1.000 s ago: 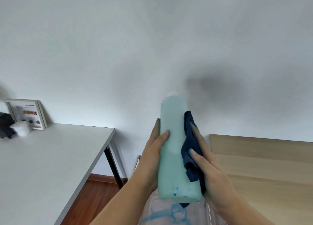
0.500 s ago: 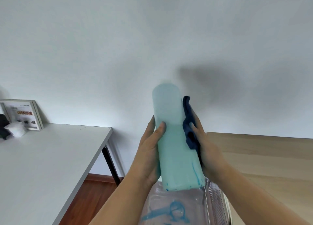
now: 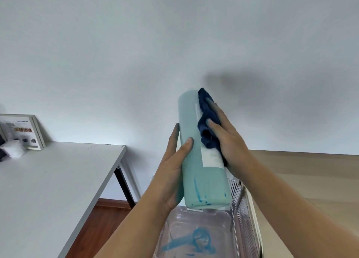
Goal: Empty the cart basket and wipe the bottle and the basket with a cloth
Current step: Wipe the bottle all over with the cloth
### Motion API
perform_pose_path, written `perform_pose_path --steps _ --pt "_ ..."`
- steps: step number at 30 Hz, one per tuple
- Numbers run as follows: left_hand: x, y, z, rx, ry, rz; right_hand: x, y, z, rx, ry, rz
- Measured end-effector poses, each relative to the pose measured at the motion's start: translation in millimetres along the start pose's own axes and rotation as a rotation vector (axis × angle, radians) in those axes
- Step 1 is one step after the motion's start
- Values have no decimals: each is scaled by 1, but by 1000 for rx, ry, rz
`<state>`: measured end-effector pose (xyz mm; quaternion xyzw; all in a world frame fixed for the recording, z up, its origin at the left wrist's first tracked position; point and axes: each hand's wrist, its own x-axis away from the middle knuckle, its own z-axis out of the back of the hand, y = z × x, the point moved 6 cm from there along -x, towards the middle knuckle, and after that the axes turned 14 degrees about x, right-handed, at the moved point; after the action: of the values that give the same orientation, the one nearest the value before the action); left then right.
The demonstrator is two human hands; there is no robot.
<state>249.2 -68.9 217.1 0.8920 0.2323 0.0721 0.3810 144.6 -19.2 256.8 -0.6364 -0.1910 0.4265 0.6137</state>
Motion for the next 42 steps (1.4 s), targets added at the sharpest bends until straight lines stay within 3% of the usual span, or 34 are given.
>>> perform_pose_path --steps 3,8,15,18,24,26,32,35,42 --pt "-3 6 3 26 34 -56 2 4 -8 -160 -98 -42" --pt "-10 20 9 18 46 -106 48 11 -19 -179 -172 62" --pt "-6 13 6 -47 -49 8 27 -2 -11 163 -27 199" --pt "-2 4 -4 4 -69 34 -10 -9 7 16 38 125" --pt "-12 14 -7 142 -14 -10 27 4 -15 -202 -142 82" --pt "-15 23 -3 90 -4 -28 46 7 -19 -244 -167 102" --pt "-9 19 0 -78 -55 53 28 5 -3 38 -48 101" --pt "-6 4 -4 -37 -54 50 -1 -6 9 164 -19 110" --pt "-12 10 0 70 35 -60 7 8 -2 -148 -137 -34"
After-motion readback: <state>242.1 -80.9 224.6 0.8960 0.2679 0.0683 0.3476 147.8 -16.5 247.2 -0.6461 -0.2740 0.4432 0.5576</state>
